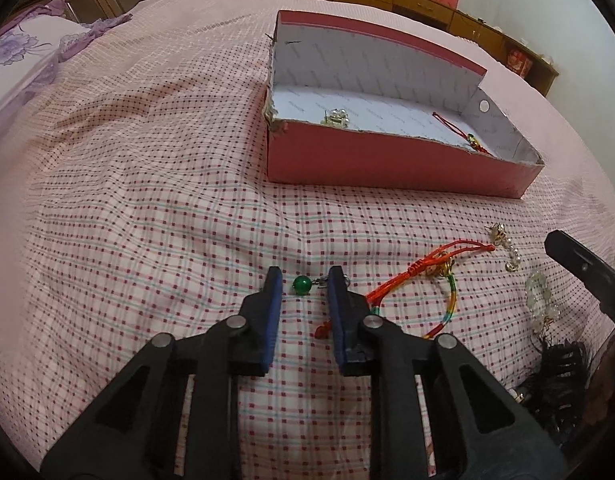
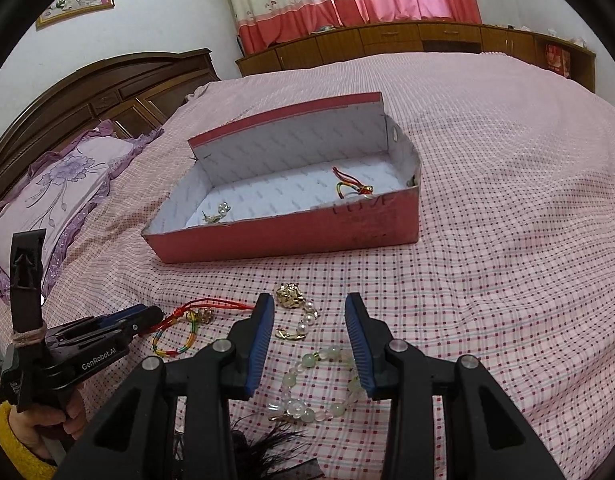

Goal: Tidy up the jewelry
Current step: 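Grasp the green bead charm with the left gripper while the right grasps the gold pearl earring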

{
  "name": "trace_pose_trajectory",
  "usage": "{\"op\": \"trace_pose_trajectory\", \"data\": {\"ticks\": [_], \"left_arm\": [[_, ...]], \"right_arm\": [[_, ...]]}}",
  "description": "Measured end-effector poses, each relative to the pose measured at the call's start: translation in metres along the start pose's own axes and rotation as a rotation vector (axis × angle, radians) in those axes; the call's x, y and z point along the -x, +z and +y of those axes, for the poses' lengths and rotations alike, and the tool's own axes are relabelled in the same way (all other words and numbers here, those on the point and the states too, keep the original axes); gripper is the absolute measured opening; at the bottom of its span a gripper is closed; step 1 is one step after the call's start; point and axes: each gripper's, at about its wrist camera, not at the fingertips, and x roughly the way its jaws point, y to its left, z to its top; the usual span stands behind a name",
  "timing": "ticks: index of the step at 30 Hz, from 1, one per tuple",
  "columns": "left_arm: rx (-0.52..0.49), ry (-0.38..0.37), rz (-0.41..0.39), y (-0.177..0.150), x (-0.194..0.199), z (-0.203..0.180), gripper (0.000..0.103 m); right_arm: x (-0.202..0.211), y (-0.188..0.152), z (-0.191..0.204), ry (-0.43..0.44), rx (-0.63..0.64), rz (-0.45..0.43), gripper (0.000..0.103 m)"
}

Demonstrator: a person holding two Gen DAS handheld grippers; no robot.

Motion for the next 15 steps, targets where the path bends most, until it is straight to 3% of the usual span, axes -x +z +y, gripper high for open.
{"op": "trace_pose_trajectory", "data": {"ticks": [5, 15], "left_arm": [[-0.019, -0.003, -0.001, 0.000, -0.003, -0.005, 0.000], [0.021, -0.029, -0.043, 0.005, 0.014, 0.003, 0.000]], "right_arm": [[-0.003, -0.001, 0.001, 0.006, 0.002, 0.008, 0.040], [-0.015, 0.001, 0.007, 0.013, 0.032, 0.033, 0.040]]}}
